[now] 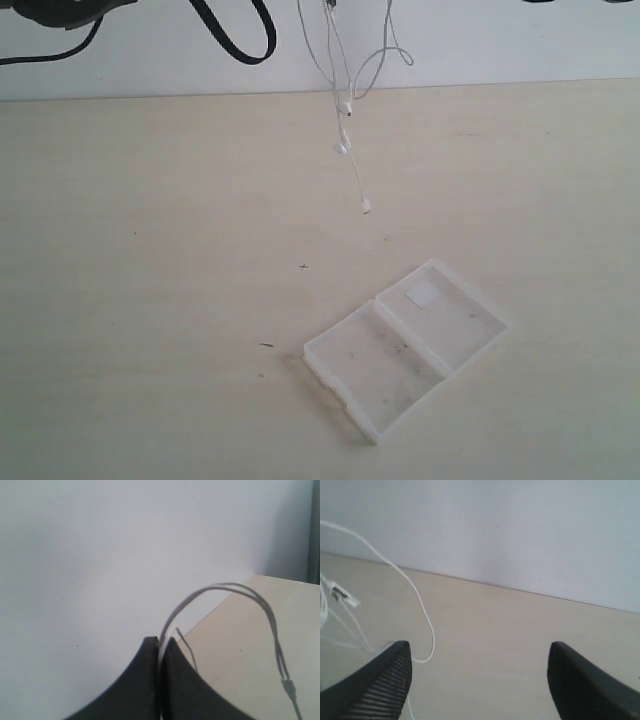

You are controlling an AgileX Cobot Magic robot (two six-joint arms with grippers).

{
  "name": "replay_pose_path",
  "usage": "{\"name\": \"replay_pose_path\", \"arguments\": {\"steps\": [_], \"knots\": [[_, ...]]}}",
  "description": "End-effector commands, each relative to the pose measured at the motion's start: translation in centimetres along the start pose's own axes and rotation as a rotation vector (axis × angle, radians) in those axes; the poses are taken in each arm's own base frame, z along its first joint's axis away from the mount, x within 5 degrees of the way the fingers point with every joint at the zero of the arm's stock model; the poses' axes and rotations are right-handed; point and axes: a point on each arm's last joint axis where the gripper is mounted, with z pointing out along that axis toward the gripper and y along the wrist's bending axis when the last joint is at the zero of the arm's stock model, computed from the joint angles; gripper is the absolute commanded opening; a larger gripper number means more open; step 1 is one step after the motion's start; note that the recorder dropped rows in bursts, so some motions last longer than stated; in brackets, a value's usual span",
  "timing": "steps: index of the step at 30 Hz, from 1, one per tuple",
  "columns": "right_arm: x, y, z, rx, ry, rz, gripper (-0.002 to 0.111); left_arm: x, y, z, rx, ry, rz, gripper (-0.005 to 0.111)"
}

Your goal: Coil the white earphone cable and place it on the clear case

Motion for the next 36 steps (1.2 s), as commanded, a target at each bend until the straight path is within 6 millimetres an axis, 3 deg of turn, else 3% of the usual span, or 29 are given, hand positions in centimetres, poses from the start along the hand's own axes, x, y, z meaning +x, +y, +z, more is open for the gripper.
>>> {"name": "replay_pose_path", "arguments": {"steps": [1,6,11,20,26,36], "knots": [[0.5,0.8,0.2,-0.096,0.047,-0.074,0.072,-1.5,0.3,-0.6,-0.010,-0.037,0.010,0.000],[1.4,2.0,0.3,-0.227,0.054,-0.076,0.072,-1.3,0.4,-0.6,-0.016,-0.024,0.010,0.000],[1.7,2.0,0.5,-0.233,0.026,-0.136,0.072,-0.8,0.6,-0.6,-0.039,0.037,0.038,0.000],[-1.8,3.2,-2.3,-0.312,0.007,-0.319,0.072,-0.7,0.6,-0.6,-0.035,0.047,0.084,0.000],[-1.4,3.6,-2.8,-0.380,0.030,-0.628,0.072,-0.7,0.5,-0.6,-0.032,0.049,0.109,0.000],[-2.6,4.3,-3.0,-0.410,-0.145,-0.708,0.072,-0.5,0.3,-0.4,-0.021,0.052,0.133,0.000]]}}
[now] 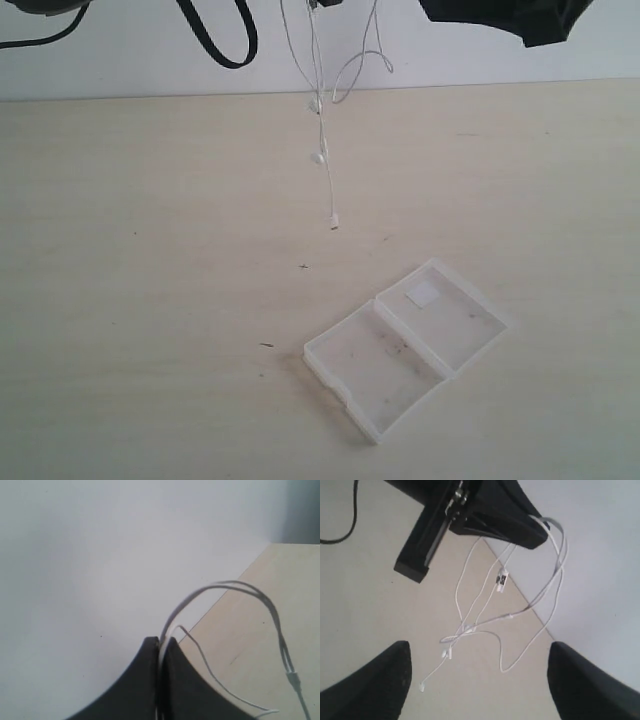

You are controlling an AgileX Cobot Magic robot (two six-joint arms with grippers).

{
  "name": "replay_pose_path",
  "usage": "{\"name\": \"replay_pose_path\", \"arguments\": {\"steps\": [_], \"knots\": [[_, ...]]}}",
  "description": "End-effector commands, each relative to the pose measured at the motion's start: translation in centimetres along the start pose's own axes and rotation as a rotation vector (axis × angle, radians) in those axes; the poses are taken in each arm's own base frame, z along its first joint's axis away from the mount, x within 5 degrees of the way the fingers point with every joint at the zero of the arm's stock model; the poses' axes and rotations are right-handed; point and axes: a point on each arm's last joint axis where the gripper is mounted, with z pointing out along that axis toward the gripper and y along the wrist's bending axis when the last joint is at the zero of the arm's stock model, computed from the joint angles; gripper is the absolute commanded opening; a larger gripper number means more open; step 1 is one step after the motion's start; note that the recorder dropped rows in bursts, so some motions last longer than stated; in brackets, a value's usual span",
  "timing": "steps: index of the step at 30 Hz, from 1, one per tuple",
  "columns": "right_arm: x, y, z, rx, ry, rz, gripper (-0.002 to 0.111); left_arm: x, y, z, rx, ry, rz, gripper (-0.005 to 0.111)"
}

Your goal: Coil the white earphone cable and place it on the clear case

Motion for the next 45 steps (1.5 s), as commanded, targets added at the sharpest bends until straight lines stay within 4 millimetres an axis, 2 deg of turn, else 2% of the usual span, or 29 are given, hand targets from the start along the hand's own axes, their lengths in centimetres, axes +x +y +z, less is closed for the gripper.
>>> {"name": "replay_pose_path", "arguments": {"steps": [1,6,11,22,27,32,35,38,42,45], "knots": [[-1.0,-0.4,-0.3,0.049,-0.088,-0.046,0.072,-0.5,-0.3,0.0,0.007,-0.013,0.003,0.000],[-1.0,-1.2,-0.1,0.125,-0.109,-0.008,0.072,-0.5,-1.7,0.3,0.046,-0.014,0.056,0.000],[-1.1,-1.3,0.4,0.112,-0.141,-0.033,0.072,-0.7,-2.0,0.3,0.056,-0.021,0.057,0.000],[0.6,-2.9,3.3,0.157,-0.144,-0.095,0.076,-0.7,-2.3,0.3,0.059,-0.019,0.055,0.000],[2.3,-3.8,5.5,0.167,-0.104,-0.085,0.076,-0.8,-2.3,0.3,0.061,-0.021,0.057,0.000],[2.9,-4.5,6.7,0.173,-0.116,-0.048,0.076,-0.8,-2.3,0.3,0.064,-0.026,0.060,0.000],[2.2,-4.0,7.9,0.155,-0.125,-0.054,0.069,-0.8,-2.3,0.3,0.063,-0.026,0.062,0.000],[1.5,-3.5,8.7,0.166,-0.117,-0.066,0.067,-0.8,-2.3,0.3,0.065,-0.025,0.075,0.000],[1.6,-3.5,9.1,0.204,-0.075,-0.099,0.064,-0.8,-2.3,0.3,0.065,-0.025,0.080,0.000],[1.6,-3.6,9.0,0.212,-0.071,-0.098,0.055,-0.8,-2.3,0.3,0.066,-0.025,0.083,0.000]]}}
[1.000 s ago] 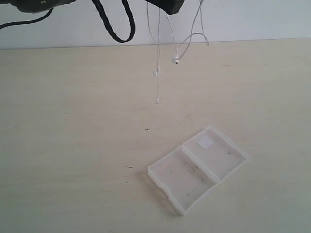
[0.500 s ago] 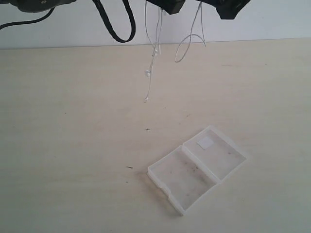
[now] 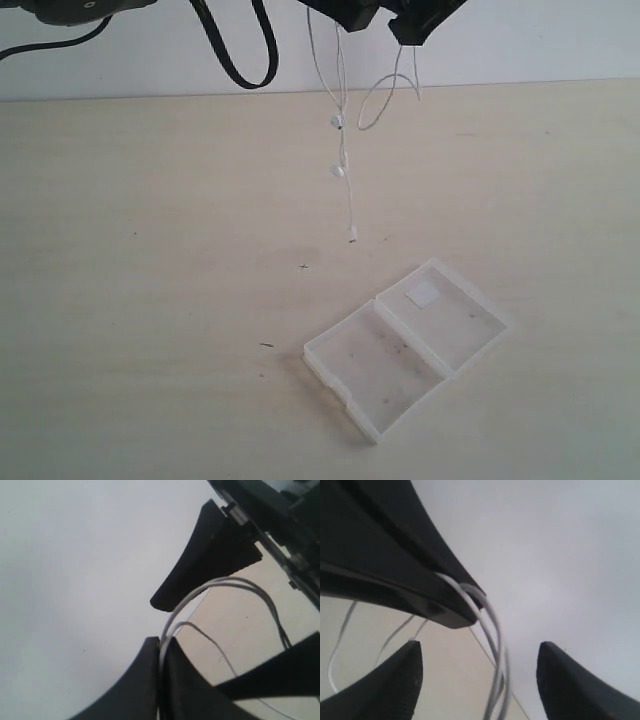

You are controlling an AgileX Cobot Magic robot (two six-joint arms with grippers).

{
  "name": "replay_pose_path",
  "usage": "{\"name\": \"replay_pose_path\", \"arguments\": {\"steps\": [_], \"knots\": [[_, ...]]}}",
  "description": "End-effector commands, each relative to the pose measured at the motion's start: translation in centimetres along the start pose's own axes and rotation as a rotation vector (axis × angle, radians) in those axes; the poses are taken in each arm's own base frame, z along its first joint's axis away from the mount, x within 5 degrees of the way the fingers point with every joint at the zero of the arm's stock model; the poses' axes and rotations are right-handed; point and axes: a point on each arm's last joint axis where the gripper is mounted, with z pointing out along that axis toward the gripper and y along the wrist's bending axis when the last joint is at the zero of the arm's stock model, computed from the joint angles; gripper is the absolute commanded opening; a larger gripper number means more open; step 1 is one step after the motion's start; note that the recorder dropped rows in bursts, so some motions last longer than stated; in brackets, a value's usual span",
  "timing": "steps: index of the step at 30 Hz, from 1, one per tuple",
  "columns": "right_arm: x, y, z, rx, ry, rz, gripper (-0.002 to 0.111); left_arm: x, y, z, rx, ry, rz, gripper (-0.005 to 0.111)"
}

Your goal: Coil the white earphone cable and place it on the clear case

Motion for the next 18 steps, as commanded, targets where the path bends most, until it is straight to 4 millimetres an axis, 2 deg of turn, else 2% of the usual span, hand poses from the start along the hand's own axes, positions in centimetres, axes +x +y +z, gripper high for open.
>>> {"name": "replay_pose_path", "arguments": {"steps": [1,4,11,13,14,16,18], "knots": [[-0.02,-0.34,0.07,0.028,0.013,-0.020,0.052,-0.38,-0.16,0.03,0.006,-0.014,0.005,0.000],[0.02,-0.40,0.06,0.035,0.017,-0.018,0.047,-0.38,-0.17,0.03,0.007,-0.014,0.014,0.000],[-0.18,-0.55,0.06,0.051,-0.006,0.058,0.045,-0.38,-0.18,0.03,0.008,-0.013,0.022,0.000],[-0.23,-0.58,0.06,0.054,-0.012,0.075,0.033,-0.38,-0.18,0.03,0.008,-0.013,0.022,0.000],[-0.23,-0.58,0.06,0.054,-0.012,0.075,0.016,-0.38,-0.18,0.03,0.008,-0.013,0.022,0.000],[-0.20,-0.56,0.06,0.052,-0.009,0.066,0.000,-0.38,-0.18,0.03,0.008,-0.013,0.022,0.000],[-0.17,-0.57,0.06,0.053,-0.005,0.061,0.000,-0.38,-0.18,0.03,0.008,-0.013,0.022,0.000]]}}
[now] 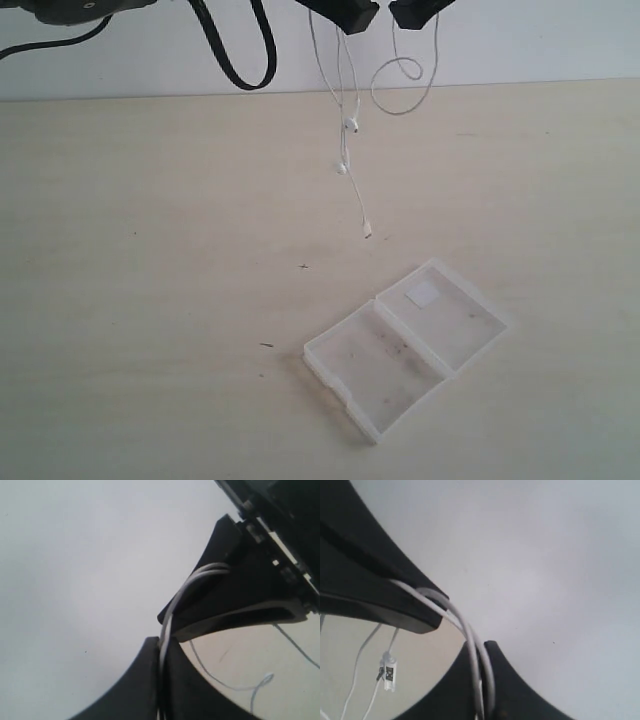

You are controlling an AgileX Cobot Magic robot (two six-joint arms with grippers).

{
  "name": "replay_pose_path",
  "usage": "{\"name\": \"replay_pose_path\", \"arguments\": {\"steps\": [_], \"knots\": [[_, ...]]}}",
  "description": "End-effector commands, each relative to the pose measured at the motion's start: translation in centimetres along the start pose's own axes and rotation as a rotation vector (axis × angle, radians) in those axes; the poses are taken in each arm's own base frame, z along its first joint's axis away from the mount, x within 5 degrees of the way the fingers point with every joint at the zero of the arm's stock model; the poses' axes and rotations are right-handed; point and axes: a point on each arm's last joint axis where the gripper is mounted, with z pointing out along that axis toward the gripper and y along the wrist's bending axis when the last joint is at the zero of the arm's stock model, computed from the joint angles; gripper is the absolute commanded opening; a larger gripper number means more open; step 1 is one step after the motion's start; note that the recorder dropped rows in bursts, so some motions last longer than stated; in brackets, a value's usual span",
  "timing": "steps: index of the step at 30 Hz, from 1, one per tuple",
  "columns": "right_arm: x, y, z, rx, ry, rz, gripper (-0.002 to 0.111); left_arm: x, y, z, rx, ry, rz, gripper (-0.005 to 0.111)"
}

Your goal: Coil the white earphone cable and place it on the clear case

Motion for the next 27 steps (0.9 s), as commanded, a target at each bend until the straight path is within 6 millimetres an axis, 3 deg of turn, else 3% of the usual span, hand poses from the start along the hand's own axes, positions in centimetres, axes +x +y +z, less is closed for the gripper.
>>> {"name": "replay_pose_path", "arguments": {"steps": [1,4,6,7,11,14,21,27], "knots": [[-0.2,-0.1,-0.1,0.010,-0.001,-0.002,0.000,-0.4,-0.2,0.0,0.005,-0.014,0.002,0.000],[-1.0,-0.3,-0.8,0.027,-0.020,0.004,0.000,-0.4,-0.2,0.0,0.007,-0.014,0.018,0.005],[-1.5,-0.4,-1.3,0.036,-0.032,0.007,0.000,-0.4,-0.2,0.0,0.011,-0.018,0.035,0.025],[-1.7,-0.5,-1.5,0.041,-0.036,0.025,0.000,-0.4,-0.2,0.0,0.011,-0.018,0.035,0.042],[-2.0,-0.6,-2.0,0.062,-0.031,0.033,0.000,-0.5,-0.2,0.0,0.014,-0.025,0.030,0.067],[-1.9,-1.0,-2.3,0.098,0.001,0.039,0.000,-0.5,-0.2,0.0,0.014,-0.027,0.009,0.071],[-1.8,-1.4,-2.7,0.150,0.040,0.063,0.000,-0.4,-0.2,0.1,0.006,-0.026,-0.239,0.071],[-2.1,-1.7,-3.0,0.178,0.038,0.107,0.000,1.0,-1.2,0.1,0.045,-0.009,-0.304,0.071]]}}
